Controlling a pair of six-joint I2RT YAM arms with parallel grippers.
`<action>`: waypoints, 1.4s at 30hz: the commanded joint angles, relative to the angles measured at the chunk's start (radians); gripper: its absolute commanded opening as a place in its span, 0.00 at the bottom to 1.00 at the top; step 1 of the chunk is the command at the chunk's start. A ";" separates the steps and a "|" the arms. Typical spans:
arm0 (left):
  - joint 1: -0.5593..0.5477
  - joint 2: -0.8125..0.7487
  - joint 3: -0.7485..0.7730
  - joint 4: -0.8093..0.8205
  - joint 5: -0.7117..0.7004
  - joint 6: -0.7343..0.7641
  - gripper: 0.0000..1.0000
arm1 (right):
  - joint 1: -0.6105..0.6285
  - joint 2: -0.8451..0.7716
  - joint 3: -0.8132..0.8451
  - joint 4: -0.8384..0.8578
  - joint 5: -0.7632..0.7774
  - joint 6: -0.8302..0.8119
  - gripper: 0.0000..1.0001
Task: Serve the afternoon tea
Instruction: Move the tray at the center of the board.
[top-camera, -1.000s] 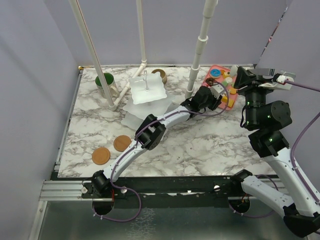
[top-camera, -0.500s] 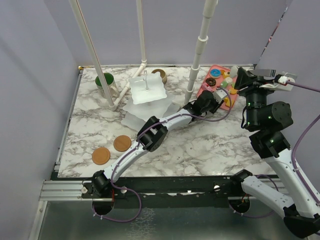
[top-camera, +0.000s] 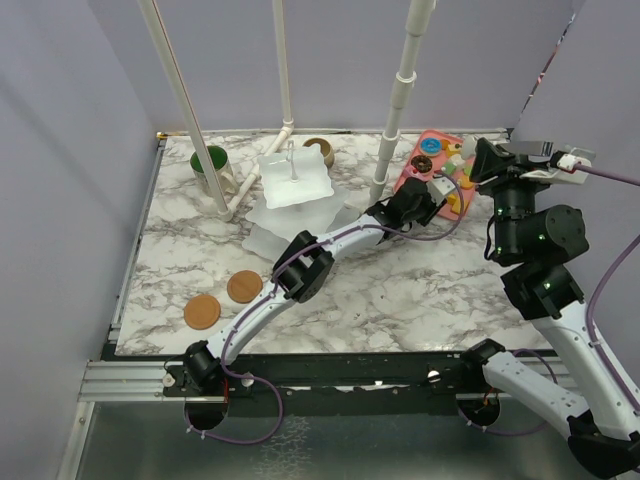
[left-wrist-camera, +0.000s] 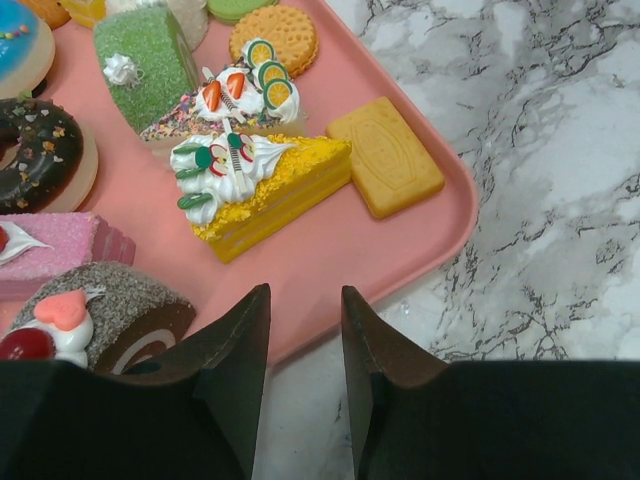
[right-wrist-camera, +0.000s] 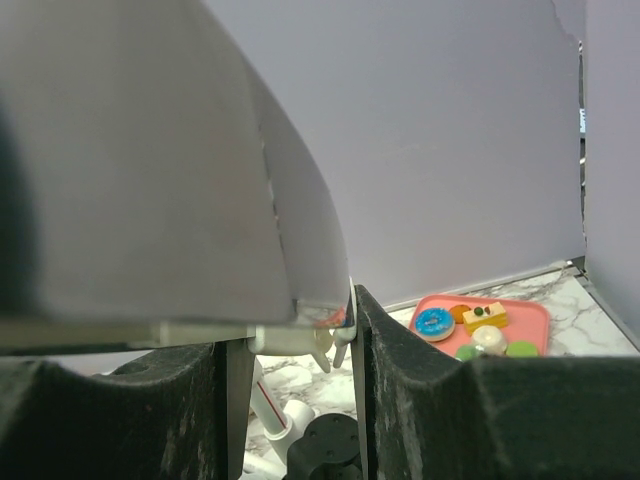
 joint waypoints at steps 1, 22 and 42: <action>-0.009 -0.030 -0.025 -0.233 0.016 0.010 0.36 | -0.004 -0.025 0.021 -0.013 0.003 -0.002 0.27; -0.010 -0.039 0.003 -0.362 0.177 0.254 0.50 | -0.004 -0.029 0.031 -0.034 -0.008 0.016 0.27; 0.018 -0.027 0.042 -0.568 0.415 0.249 0.45 | -0.003 -0.042 0.026 -0.023 0.023 -0.009 0.27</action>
